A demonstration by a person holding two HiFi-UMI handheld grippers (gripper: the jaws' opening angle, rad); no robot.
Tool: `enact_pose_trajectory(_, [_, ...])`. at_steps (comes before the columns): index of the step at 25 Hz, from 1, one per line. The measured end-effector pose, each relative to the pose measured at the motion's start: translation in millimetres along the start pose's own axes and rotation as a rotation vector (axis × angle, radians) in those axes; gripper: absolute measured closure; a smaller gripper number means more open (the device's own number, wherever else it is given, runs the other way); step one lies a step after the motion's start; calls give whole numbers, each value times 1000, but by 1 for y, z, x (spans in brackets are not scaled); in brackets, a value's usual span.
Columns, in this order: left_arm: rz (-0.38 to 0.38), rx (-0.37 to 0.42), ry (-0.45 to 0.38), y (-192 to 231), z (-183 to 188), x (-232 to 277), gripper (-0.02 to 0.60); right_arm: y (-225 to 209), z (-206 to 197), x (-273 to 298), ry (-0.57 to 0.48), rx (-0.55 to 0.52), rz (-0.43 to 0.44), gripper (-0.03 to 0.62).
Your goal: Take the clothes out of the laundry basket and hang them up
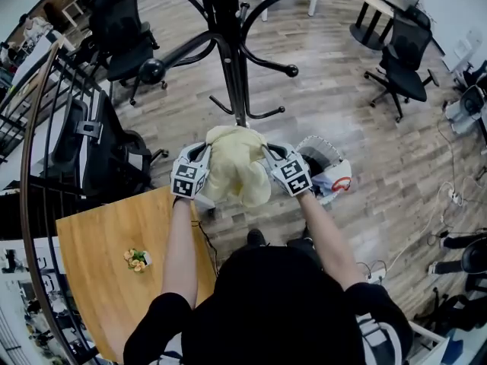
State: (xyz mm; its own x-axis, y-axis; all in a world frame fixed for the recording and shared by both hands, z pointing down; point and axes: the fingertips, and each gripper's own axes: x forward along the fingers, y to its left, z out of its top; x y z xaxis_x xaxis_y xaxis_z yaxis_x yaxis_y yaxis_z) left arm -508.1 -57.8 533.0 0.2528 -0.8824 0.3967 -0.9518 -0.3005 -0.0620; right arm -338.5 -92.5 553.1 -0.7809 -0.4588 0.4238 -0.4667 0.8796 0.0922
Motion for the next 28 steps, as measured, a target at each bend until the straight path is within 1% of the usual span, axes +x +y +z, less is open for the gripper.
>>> enact_pose_trajectory(2, [5,-13,-11,-2,-3,-2,554,3,-3,2,4,10,9,558])
enact_pose_trajectory(4, [10,-31,-13,-2,-6,-5,536,5,-7,3,13,18,13,531])
enact_pose_trajectory(5, [20,-31,-7,0,-8,-7,500,6,-8,3,17,21,10,506])
enact_pose_trajectory(7, [62,-14,11,9,-12,-12,375,8,-7,2,14,30,2,444])
enact_pose_trajectory(8, [81,-12,13,13,-13,-16,341,9,-8,2,15,36,1,425])
enact_pose_trajectory(10, [88,-24,15,17,-14,-22,339,10,-11,0,21,43,-3,410])
enact_pose_trajectory(13, [82,-9,30,15,-19,-28,339,10,-16,-4,28,48,-14,407])
enact_pose_trajectory(17, [83,-60,12,13,-26,-37,339,9,-24,-10,45,58,-42,394])
enact_pose_trajectory(19, [84,-63,15,9,-29,-42,339,5,-30,-16,55,65,-67,374])
enact_pose_trajectory(23, [88,-75,28,5,-39,-51,339,2,-39,-28,58,95,-83,370])
enact_pose_trajectory(28, [127,-122,-19,0,-38,-66,341,2,-46,-45,42,99,-90,370])
